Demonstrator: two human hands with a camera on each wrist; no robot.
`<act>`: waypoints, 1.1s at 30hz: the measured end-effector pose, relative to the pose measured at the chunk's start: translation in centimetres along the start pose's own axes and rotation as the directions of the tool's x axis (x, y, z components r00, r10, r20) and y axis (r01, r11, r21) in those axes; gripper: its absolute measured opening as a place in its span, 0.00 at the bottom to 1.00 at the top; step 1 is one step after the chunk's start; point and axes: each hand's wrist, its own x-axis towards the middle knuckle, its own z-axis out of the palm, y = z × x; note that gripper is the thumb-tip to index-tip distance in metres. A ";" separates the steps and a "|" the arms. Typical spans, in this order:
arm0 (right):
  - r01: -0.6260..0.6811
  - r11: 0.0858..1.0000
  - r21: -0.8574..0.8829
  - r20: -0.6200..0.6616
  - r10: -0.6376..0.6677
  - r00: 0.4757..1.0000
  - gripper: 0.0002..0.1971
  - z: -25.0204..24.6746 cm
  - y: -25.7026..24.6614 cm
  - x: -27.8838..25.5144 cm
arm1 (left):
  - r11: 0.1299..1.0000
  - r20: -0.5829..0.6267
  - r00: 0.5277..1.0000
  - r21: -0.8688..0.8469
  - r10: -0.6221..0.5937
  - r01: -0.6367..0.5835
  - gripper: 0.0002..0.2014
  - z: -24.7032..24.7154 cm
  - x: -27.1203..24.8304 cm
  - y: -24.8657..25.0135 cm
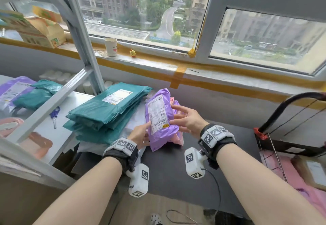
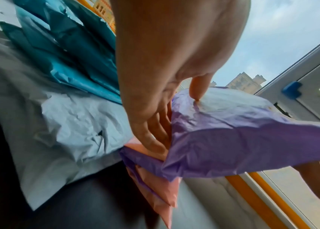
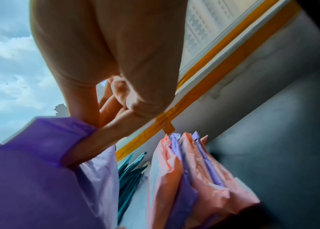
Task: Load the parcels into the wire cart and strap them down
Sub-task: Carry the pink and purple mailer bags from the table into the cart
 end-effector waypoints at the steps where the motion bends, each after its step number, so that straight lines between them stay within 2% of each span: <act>1: 0.008 1.000 0.008 -0.026 -0.008 1.000 0.30 -0.3 0.4 -1.3 | 1.000 0.007 1.000 -0.012 0.004 -0.004 0.14 0.3 -0.8 -0.5; 5: 0.027 0.999 0.027 -0.123 -0.023 0.992 0.32 -2.4 2.6 -6.7 | 1.000 0.095 0.995 0.004 0.022 -0.023 0.10 2.1 -3.2 -2.6; 7: 0.016 0.999 0.035 -0.175 -0.009 0.984 0.31 -3.7 3.7 -9.3 | 0.998 0.133 0.990 0.049 0.035 -0.042 0.04 3.3 -4.3 -3.3; 10: 0.007 0.999 0.046 -0.254 0.004 0.967 0.32 -6.1 5.1 -12.7 | 0.989 0.184 0.981 0.120 0.063 -0.086 0.03 5.9 -5.7 -4.2; 14: 0.015 0.998 0.062 -0.358 0.008 0.934 0.32 -10.0 7.0 -17.2 | 0.964 0.258 0.960 0.210 0.109 -0.166 0.10 10.7 -6.5 -5.7; 17: 0.010 0.998 0.065 -0.399 0.016 0.917 0.34 -13.4 8.7 -20.1 | 0.947 0.313 0.946 0.270 0.087 -0.177 0.18 14.8 -7.0 -6.9; 23: 0.010 0.996 0.089 -0.492 0.035 0.870 0.34 -23.5 12.9 -25.6 | 0.925 0.398 0.916 0.324 0.057 -0.198 0.23 26.2 -8.5 -10.9; 28: -0.048 0.997 0.066 -0.547 0.076 0.834 0.35 -34.7 16.8 -30.4 | 0.913 0.431 0.902 0.354 0.031 -0.200 0.24 38.3 -9.7 -15.7; 33: -0.111 0.993 0.044 -0.499 0.119 0.858 0.36 -45.6 19.9 -35.1 | 0.919 0.371 0.928 0.369 -0.007 -0.141 0.22 49.6 -11.1 -21.4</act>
